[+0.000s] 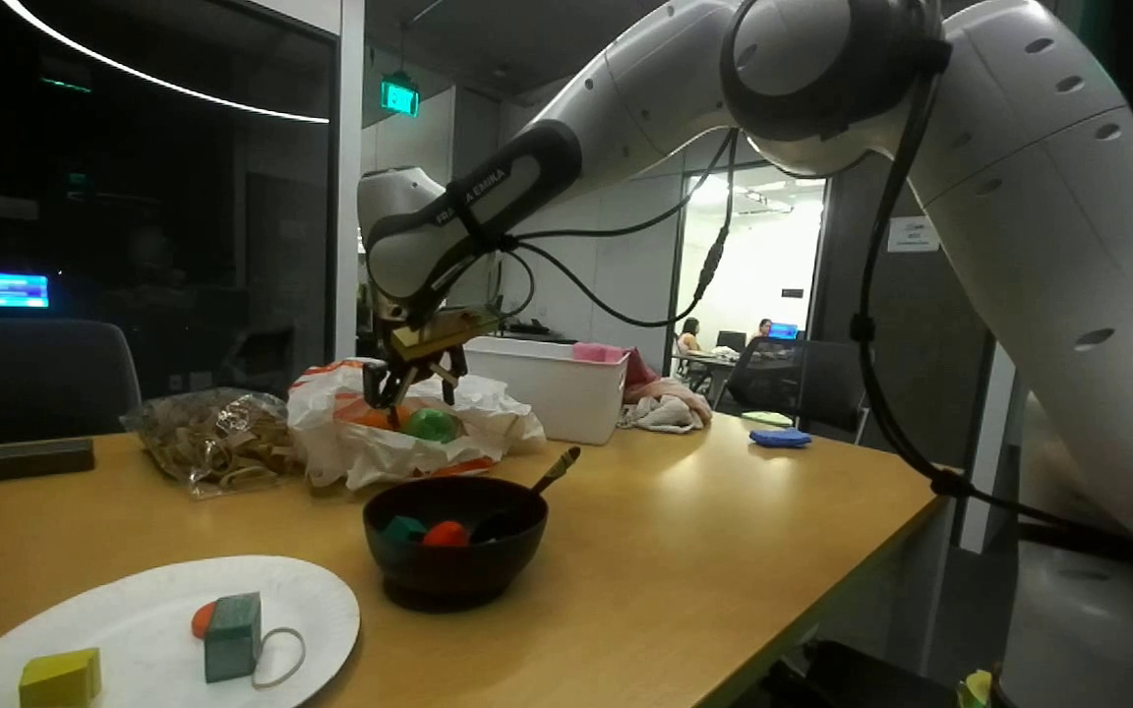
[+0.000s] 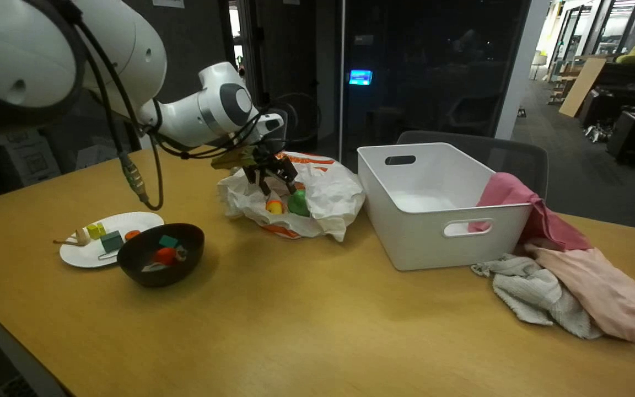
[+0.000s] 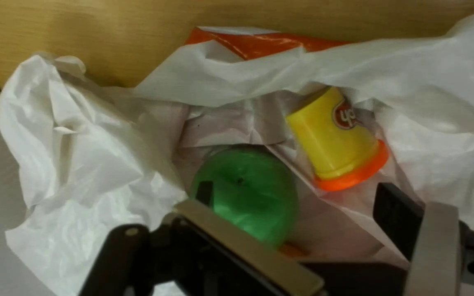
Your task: Stir the contents in the black bowl using the black spoon then remove an apple and orange from the plastic bag and put them on the table.
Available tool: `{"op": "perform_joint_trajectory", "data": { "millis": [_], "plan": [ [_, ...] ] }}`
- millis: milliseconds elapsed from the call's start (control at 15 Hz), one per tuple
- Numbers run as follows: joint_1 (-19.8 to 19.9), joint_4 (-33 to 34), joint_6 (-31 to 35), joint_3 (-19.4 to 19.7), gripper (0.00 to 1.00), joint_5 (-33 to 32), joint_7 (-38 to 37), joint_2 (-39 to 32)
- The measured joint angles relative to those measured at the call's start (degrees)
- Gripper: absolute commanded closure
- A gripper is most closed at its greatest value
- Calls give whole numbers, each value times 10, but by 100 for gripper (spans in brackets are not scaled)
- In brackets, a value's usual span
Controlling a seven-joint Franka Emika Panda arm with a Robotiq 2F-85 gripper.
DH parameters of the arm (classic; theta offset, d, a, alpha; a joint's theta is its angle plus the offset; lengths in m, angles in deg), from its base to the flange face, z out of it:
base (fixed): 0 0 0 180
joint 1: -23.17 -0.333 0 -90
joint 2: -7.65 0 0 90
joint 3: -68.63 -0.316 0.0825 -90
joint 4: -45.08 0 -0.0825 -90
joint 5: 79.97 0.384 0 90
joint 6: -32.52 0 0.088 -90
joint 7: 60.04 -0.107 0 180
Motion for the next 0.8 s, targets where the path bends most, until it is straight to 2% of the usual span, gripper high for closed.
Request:
{"op": "perform_joint_trajectory", "data": {
  "millis": [467,600,667,733,800],
  "plan": [
    [36,72,-5,10,0,90,7,-66],
    [41,85,10,10,0,95,16,-79],
    [43,89,20,10,25,95,20,-84],
    [43,92,25,10,27,96,24,-89],
    [44,96,26,10,33,100,26,-93]
  ]
}}
